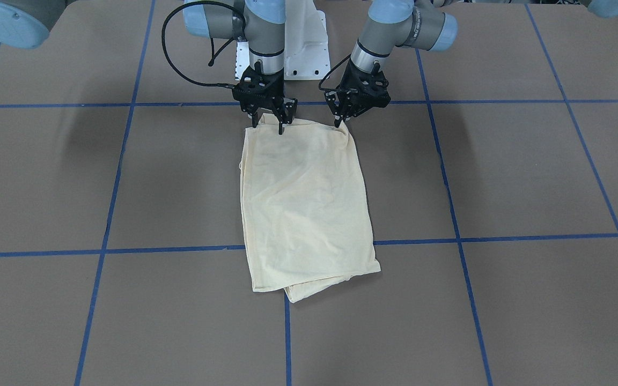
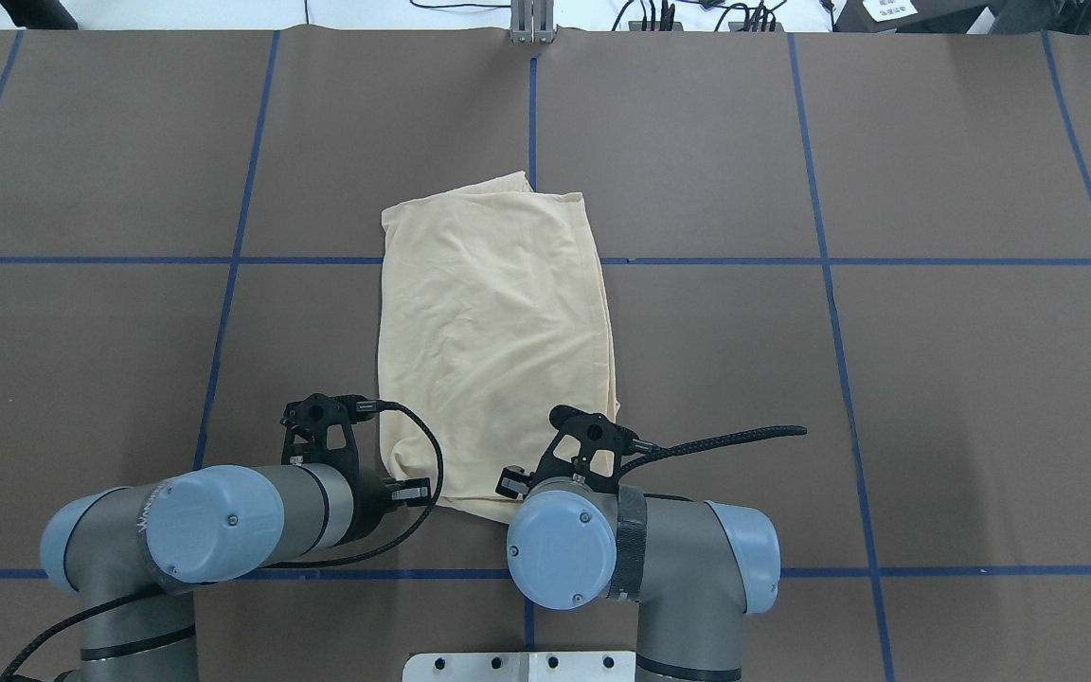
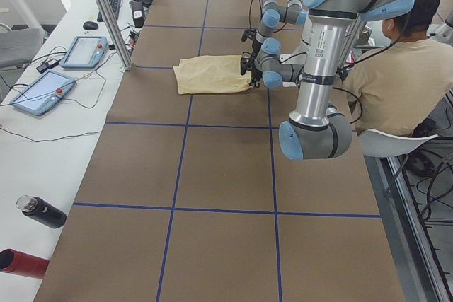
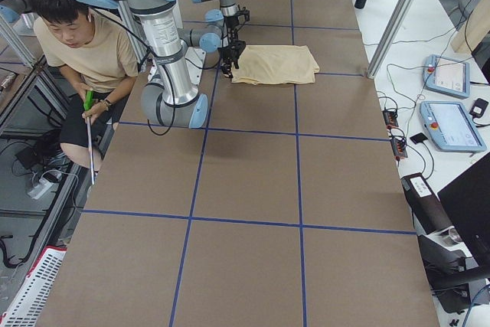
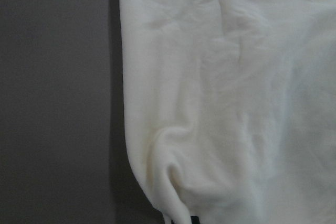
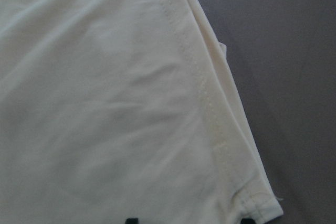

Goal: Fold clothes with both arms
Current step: 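Lower both grippers and grasp the shirt corners nearest the robot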

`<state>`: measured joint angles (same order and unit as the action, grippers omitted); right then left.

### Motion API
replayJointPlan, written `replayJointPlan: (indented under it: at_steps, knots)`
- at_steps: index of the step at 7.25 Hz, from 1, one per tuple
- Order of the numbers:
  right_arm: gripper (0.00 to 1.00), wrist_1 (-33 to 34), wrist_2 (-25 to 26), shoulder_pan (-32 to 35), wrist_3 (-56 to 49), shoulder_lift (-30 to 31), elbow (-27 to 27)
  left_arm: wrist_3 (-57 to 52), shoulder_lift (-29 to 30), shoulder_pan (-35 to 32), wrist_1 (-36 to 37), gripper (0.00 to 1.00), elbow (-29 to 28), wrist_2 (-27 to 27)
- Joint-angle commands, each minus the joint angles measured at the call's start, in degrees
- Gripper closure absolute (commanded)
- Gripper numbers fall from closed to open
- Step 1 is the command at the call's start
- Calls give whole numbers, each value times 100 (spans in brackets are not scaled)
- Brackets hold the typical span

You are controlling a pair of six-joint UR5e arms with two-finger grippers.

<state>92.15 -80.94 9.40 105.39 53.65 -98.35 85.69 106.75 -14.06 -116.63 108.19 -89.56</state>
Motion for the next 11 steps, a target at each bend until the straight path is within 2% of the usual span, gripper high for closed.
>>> replayJointPlan:
  at_steps: [1,2,3,8,9,11]
  knots:
    - [47,31,8,0,17,-21,26,-9,12,0,0,100,-9,0]
    - [97,5,17,0,348,-30,26,-9,12,0,0,100,0,0]
    - [100,5,25,-9,377,-30,17,-9,12,0,0,100,-9,-9]
    - [100,14,25,79,351,-4,-140,-26,21,0,-9,100,9,-9]
    - [100,31,17,114,316,92,-463,-52,12,-9,0,100,166,-35]
    - [100,84,17,54,325,618,-1341,-53,-49,8,192,100,831,-53]
